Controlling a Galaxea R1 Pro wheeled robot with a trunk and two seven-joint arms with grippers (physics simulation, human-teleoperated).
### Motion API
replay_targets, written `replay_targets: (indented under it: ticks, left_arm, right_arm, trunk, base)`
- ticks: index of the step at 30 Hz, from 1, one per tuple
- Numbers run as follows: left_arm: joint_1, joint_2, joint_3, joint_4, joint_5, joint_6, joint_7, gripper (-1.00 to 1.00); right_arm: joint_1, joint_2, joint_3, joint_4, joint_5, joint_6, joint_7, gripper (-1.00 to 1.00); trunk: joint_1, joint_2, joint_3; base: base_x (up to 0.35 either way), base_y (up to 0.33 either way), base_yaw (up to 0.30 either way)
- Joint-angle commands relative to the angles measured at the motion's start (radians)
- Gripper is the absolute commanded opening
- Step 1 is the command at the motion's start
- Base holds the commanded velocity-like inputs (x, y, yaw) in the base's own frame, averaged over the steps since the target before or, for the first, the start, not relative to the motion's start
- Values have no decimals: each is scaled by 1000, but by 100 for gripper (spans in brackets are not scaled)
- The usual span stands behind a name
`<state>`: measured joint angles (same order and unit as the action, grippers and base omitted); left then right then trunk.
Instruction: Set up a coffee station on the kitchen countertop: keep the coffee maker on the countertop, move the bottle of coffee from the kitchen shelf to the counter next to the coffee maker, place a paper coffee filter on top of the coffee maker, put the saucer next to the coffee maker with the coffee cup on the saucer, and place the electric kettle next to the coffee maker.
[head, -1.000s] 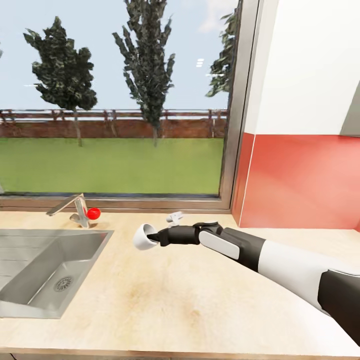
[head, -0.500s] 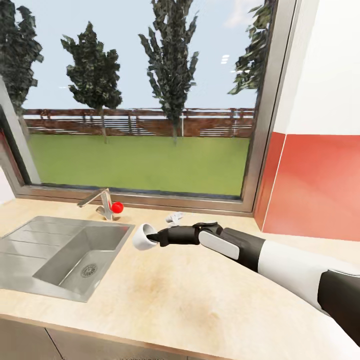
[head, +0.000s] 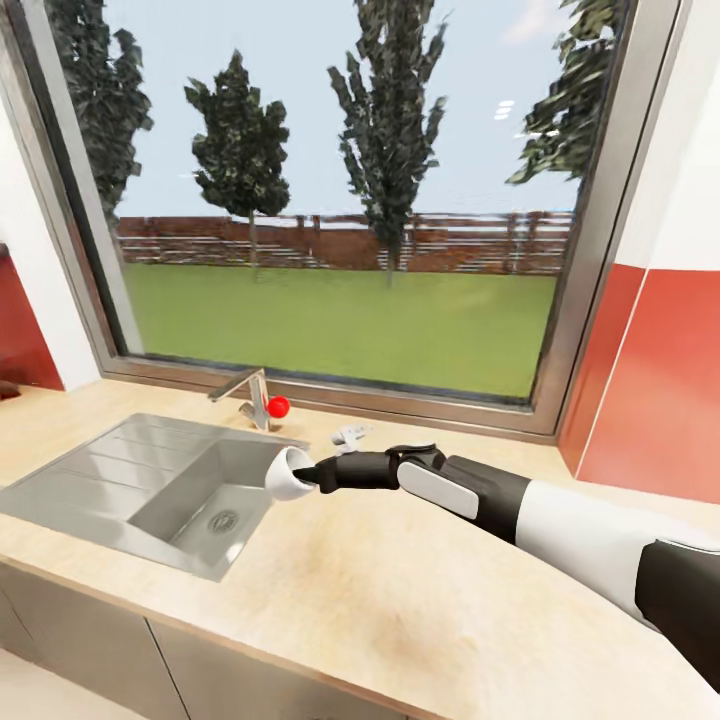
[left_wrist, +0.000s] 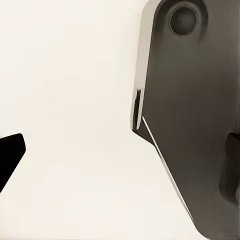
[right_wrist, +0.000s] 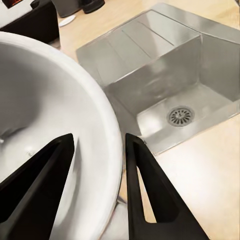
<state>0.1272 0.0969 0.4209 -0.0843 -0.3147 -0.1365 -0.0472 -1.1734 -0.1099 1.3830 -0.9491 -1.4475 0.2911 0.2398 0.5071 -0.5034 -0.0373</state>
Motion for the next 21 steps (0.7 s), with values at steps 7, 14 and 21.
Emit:
replay_targets:
  ticks: [7, 14, 21]
  left_arm:
    - [0, 0, 9, -2, -7, -2, -5, 100]
    - [0, -1, 10, -2, -7, -2, -5, 100]
    - [0, -8, 9, -2, -7, -2, -5, 100]
  right_arm:
    - [-2, -1, 2, 0, -11, 2, 4, -100]
    - [-2, -1, 2, -1, -11, 2, 4, -100]
    - [-2, -2, 2, 0, -10, 2, 4, -100]
  trunk:
    - [1, -2, -5]
    - [1, -2, -8]
    - [1, -2, -11]
  base:
    - [0, 0, 273]
    - [0, 0, 273]
    - [0, 0, 273]
